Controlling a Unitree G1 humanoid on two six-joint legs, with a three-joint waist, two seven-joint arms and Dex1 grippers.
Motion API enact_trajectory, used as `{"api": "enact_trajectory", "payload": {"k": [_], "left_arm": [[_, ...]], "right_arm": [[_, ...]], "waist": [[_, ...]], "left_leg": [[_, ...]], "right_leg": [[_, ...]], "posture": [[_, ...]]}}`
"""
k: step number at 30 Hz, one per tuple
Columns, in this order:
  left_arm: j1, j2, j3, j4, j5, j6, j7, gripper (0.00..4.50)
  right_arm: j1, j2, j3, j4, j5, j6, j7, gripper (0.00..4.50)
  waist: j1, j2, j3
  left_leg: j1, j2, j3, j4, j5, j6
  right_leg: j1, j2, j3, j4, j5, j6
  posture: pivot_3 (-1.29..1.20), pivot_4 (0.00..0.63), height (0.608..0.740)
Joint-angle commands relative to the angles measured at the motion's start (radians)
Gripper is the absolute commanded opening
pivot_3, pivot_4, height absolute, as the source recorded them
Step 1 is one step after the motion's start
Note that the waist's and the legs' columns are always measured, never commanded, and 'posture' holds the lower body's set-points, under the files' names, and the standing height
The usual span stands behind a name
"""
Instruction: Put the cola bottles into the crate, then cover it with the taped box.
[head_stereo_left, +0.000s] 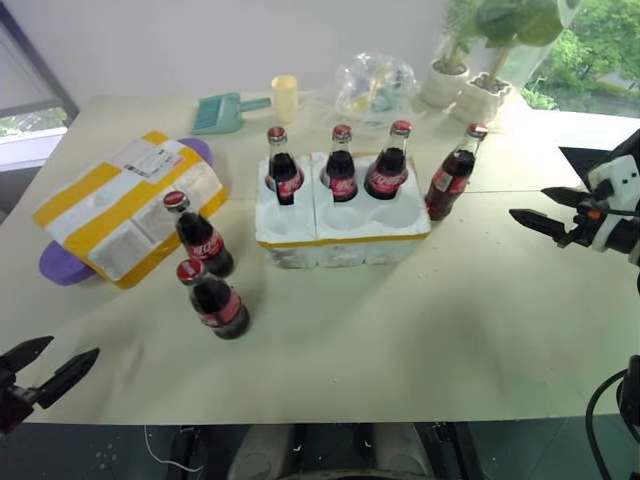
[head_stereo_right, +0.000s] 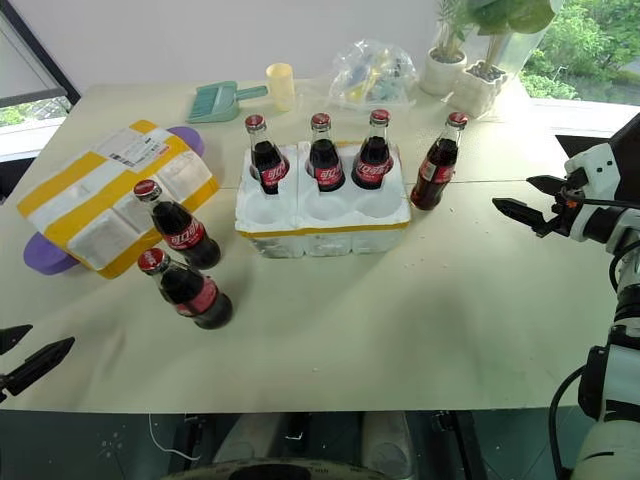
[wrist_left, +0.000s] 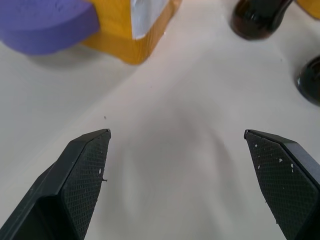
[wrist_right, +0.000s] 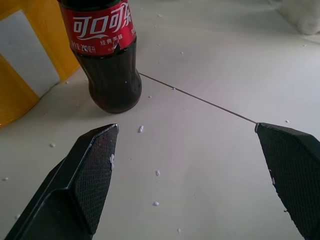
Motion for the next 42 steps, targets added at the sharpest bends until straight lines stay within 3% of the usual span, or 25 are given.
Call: {"api": "enact_trajectory", "payload": {"k": [1, 15, 19, 23, 28, 32, 36, 42], "left_arm": [[-0.015, 0.017, 0.013, -0.009, -0.004, -0.013, 0.011, 4.48], [-0.111, 0.085, 0.046, 0.029, -0.049, 0.028, 0.027, 4.48], [-0.161, 0.150, 0.083, -0.017, -0.193, 0.117, -0.023, 4.48], [-0.206, 0.242, 0.048, -0.012, -0.205, 0.139, -0.079, 4.48], [-0.325, 0.361, -0.098, 0.046, -0.165, 0.112, -0.165, 4.48], [-0.538, 0.412, -0.297, 0.171, -0.119, 0.073, -0.213, 4.48], [-0.744, 0.405, -0.502, 0.314, -0.018, 0.003, -0.269, 4.48], [-0.938, 0.368, -0.668, 0.472, 0.073, -0.057, -0.350, 4.48]], "right_arm": [[-0.003, -0.023, -0.035, -0.024, 0.017, -0.005, -0.015, 4.50], [0.014, -0.033, -0.041, -0.064, 0.036, 0.060, -0.003, 4.50], [-0.012, -0.091, -0.050, -0.201, 0.131, 0.245, 0.158, 4.50], [0.005, -0.144, -0.045, -0.373, 0.220, 0.392, 0.278, 4.50], [-0.014, -0.167, -0.054, -0.641, 0.383, 0.625, 0.313, 4.50], [-0.002, -0.157, -0.064, -0.858, 0.528, 0.769, 0.307, 4.50], [0.009, -0.132, -0.076, -1.009, 0.627, 0.839, 0.257, 4.50], [0.021, -0.118, -0.123, -1.094, 0.739, 0.900, 0.176, 4.50]], "waist": [[0.000, 0.000, 0.000], [0.000, 0.000, 0.000], [0.000, 0.001, 0.000], [0.002, 0.002, 0.001], [0.000, 0.003, 0.001], [0.002, 0.003, 0.001], [0.007, 0.003, 0.001], [0.006, 0.002, 0.001]], "left_leg": [[0.000, 0.000, 0.000, 0.000, 0.000, 0.000], [0.000, 0.000, 0.000, 0.000, 0.000, 0.000], [0.000, 0.000, 0.000, 0.001, 0.001, -0.001], [0.000, 0.000, 0.000, 0.001, 0.001, -0.001], [0.001, 0.001, 0.000, 0.001, 0.001, -0.001], [0.000, 0.001, 0.000, 0.000, 0.001, -0.001], [0.000, 0.000, 0.000, 0.000, 0.001, -0.001], [-0.001, -0.001, 0.000, 0.000, 0.001, -0.001]], "right_leg": [[0.000, 0.000, 0.000, 0.000, 0.000, 0.000], [0.000, 0.000, 0.000, 0.001, 0.000, 0.000], [0.000, 0.000, 0.000, 0.002, 0.001, -0.001], [-0.001, 0.001, 0.000, 0.002, 0.001, -0.001], [-0.001, 0.001, 0.000, 0.003, 0.001, -0.001], [-0.002, 0.001, 0.000, 0.003, 0.001, -0.001], [-0.002, 0.001, 0.000, 0.003, 0.004, 0.003], [-0.002, 0.000, 0.000, 0.003, 0.004, 0.003]], "posture": [[0.00, 0.150, 0.740], [0.00, 0.150, 0.740], [0.00, 0.150, 0.740], [0.00, 0.150, 0.740], [0.00, 0.150, 0.740], [0.00, 0.150, 0.740], [0.00, 0.150, 0.740], [0.00, 0.150, 0.740]]}}
